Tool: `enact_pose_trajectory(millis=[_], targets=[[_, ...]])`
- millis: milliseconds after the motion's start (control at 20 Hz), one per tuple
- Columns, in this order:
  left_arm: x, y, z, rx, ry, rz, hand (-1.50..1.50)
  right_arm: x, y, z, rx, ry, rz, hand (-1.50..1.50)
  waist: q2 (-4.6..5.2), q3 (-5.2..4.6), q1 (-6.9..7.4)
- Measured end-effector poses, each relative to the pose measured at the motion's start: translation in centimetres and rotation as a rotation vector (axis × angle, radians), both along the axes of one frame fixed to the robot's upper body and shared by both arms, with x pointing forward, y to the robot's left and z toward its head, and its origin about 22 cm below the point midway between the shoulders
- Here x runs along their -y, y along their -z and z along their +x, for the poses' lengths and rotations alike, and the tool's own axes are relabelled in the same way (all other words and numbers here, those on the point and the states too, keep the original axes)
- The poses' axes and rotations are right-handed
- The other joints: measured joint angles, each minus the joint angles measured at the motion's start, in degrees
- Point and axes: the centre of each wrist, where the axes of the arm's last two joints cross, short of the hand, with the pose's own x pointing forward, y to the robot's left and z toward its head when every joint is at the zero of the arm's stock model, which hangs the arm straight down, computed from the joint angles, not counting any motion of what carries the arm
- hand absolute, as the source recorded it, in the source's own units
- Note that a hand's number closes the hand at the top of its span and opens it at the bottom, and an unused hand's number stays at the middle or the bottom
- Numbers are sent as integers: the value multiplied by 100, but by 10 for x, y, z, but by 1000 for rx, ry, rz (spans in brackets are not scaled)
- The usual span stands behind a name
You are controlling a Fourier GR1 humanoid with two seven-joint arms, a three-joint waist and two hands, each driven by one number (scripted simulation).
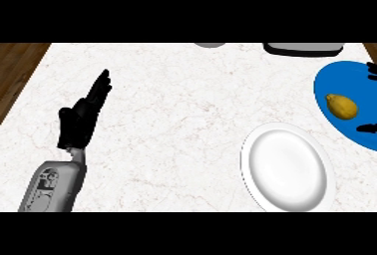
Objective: Pick the lemon from the plate and place it in the plate
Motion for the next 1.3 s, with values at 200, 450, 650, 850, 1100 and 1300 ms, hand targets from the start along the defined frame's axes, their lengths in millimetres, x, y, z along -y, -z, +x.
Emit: enact_pose_trajectory(millis=[200,450,650,850,1100,1300], targets=[[2,-1,1,1,0,2,0,24,-17,-14,28,111,121,-150,7,2,-31],[-1,0,0,3,-6,-7,0,58,-40,-40,60,237,211,-150,40,15,-25],[-3,1,0,6,-3,-11,0,78,-50,-60,59,290,237,-150,61,29,-29],[-2,-2,2,12,-2,-11,0,92,-58,-76,45,317,235,-150,70,46,-36],[-2,0,1,13,2,-14,0,102,-63,-88,32,337,220,-150,89,62,-17],[-2,-1,0,14,1,-17,0,107,-66,-95,34,355,225,-150,88,75,0]])
